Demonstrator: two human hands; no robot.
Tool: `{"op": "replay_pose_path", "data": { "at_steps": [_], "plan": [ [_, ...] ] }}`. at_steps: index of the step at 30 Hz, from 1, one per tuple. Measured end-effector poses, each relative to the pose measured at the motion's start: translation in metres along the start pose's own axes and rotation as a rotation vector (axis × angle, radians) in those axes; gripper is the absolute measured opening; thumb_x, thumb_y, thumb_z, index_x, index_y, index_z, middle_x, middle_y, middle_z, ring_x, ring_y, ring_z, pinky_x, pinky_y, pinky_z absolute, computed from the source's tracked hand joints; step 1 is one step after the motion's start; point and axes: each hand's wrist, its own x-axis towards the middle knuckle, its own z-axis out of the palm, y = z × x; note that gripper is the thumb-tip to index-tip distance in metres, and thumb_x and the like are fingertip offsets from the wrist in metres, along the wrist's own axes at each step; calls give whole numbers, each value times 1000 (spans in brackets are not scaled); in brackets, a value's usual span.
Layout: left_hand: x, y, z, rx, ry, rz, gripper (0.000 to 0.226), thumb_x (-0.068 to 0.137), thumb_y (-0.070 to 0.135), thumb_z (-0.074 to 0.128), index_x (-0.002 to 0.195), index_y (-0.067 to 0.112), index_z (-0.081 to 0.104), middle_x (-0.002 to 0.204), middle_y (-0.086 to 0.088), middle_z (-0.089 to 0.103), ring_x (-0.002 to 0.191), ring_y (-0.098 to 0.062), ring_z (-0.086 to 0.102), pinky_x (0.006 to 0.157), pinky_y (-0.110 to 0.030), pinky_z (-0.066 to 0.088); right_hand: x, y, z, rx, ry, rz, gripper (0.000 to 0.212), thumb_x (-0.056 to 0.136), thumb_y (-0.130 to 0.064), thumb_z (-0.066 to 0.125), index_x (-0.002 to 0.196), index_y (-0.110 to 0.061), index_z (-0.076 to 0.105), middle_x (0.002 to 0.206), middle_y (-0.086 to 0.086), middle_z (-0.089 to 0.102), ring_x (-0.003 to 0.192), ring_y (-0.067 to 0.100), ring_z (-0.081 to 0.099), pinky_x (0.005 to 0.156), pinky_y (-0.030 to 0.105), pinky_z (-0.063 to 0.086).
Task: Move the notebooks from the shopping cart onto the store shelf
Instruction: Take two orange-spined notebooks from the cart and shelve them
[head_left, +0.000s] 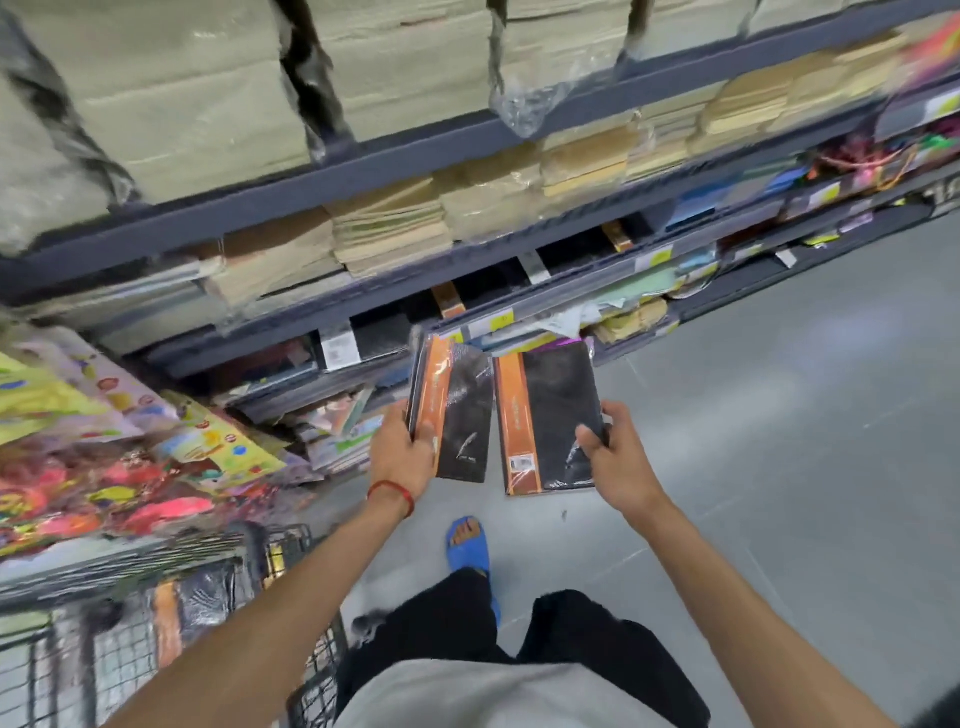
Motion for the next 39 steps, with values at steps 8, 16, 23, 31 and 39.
{"op": "replay_pose_path", "data": {
  "at_steps": [8,16,23,31,39],
  "plan": [
    [28,29,47,-154,-31,-138,26,98,14,54,124,14,55,109,-1,67,97,-21,62,88,-33,50,72,-16,-24,58,-95,46,17,104,-10,48,119,-19,43,99,13,65,87,33,64,84,54,54],
    [32,57,93,-387,152,-317,18,97,15,58,114,11,55,110,-14,69,99,-31,65,88,-48,55,136,-18,-55,36,-270,12,23,104,-2,44,126,-9,42,90,6,62,67,4,60,58,14,50],
    [52,78,112,-659,242,-460,39,91,-12,46,105,23,58,100,1,68,94,-18,63,88,-28,48,174,-18,-72,-20,-304,-45,25,104,-5,44,129,-8,47,101,4,60,80,7,57,63,8,47],
    [97,74,125,-783,206,-495,38,102,5,45,130,28,55,115,7,64,92,-5,60,93,-36,49,191,-10,-73,91,-261,-36,18,103,-2,46,114,-15,54,97,6,54,76,8,53,64,7,45],
    [109,63,130,-582,151,-419,69,79,4,78,137,7,42,109,-2,69,96,-15,66,101,-36,49,185,4,-77,152,-166,13,18,104,-6,47,117,-18,52,101,11,60,90,24,55,85,41,48]
  ]
}}
